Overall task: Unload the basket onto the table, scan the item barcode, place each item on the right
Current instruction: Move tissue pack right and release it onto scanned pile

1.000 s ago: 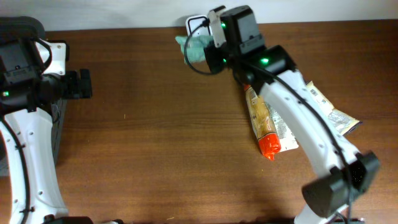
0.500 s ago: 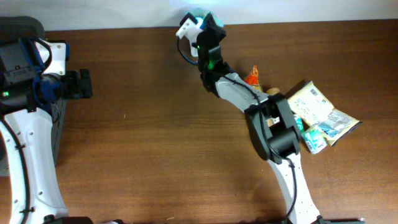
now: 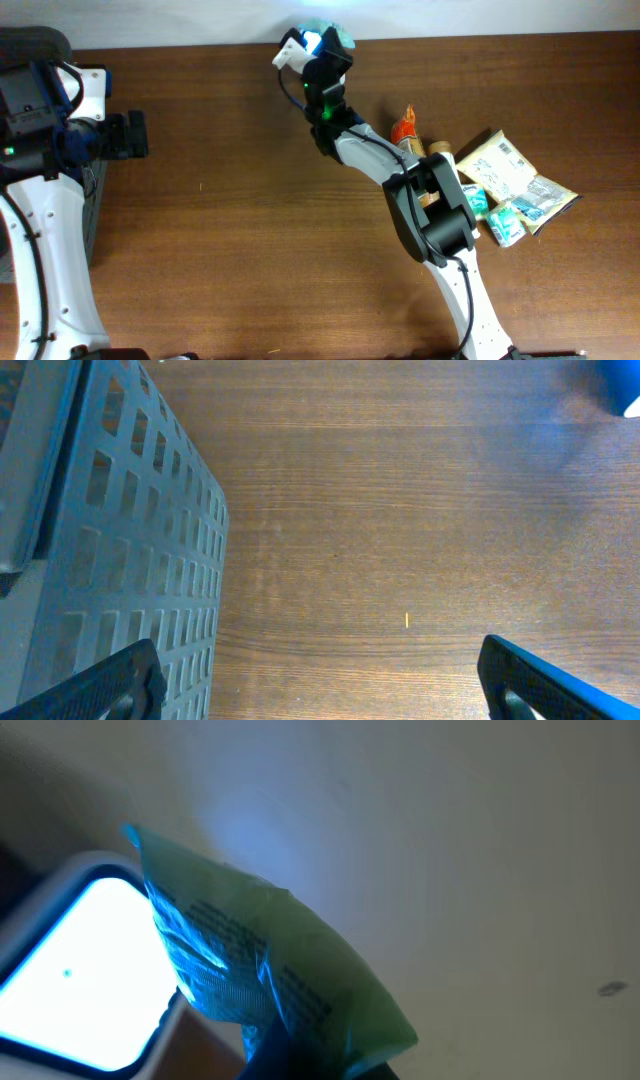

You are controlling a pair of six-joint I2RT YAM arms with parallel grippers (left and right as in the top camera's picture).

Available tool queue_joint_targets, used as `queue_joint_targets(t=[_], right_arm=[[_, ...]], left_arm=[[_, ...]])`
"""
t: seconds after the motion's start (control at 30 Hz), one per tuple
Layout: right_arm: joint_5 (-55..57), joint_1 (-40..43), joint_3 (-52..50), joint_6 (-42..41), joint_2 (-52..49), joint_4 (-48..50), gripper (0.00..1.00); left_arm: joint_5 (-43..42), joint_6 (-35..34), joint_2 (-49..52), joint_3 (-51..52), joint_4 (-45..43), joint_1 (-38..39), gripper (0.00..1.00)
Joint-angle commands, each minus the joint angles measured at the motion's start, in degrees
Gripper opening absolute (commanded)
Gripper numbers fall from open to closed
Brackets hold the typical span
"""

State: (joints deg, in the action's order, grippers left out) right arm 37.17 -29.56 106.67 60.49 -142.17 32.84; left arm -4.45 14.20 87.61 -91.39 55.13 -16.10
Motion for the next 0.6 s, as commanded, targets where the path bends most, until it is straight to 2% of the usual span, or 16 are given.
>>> queue_joint_targets(t=[0.0, 0.1, 0.2, 0.3, 0.4, 0.5, 0.57], right_arm=[[1.1, -2.4, 0.6, -9.9, 8.7, -10.1, 0.04], [-7.1, -3.5, 0.6, -24.5, 19.3, -32.4, 0.04], [-19.4, -3.1, 0.6, -44.1, 31.7, -55.3, 0.04], [-21.9, -0.8, 0.6, -65.3, 44.1, -77.8, 0.04], [-22.2, 4.8, 0.6, -76.1, 51.3, -93.6, 0.04], [-22.2, 14.8, -0.7, -82.1, 51.0, -108.5, 0.04], [-22.3, 21.0, -6.4, -82.4, 48.3, -109.4, 0.04]], left_arm=[[-0.2, 1.1, -0.3, -0.4, 0.1, -0.2, 0.99], [-0.2, 1.1, -0.3, -0.4, 0.0, -0.2, 0.99], [-0.2, 1.1, -0.3, -0.4, 0.0, -0.2, 0.99], [-0.2, 1.1, -0.3, -0.4, 0.0, -0.2, 0.99], [-0.2, 1.1, -0.3, -0.4, 0.1, -0.2, 0.99], [-0.2, 1.1, -0.3, -0.4, 0.0, -0.2, 0.99], [-0.2, 1.1, -0.3, -0.4, 0.0, -0.2, 0.99]])
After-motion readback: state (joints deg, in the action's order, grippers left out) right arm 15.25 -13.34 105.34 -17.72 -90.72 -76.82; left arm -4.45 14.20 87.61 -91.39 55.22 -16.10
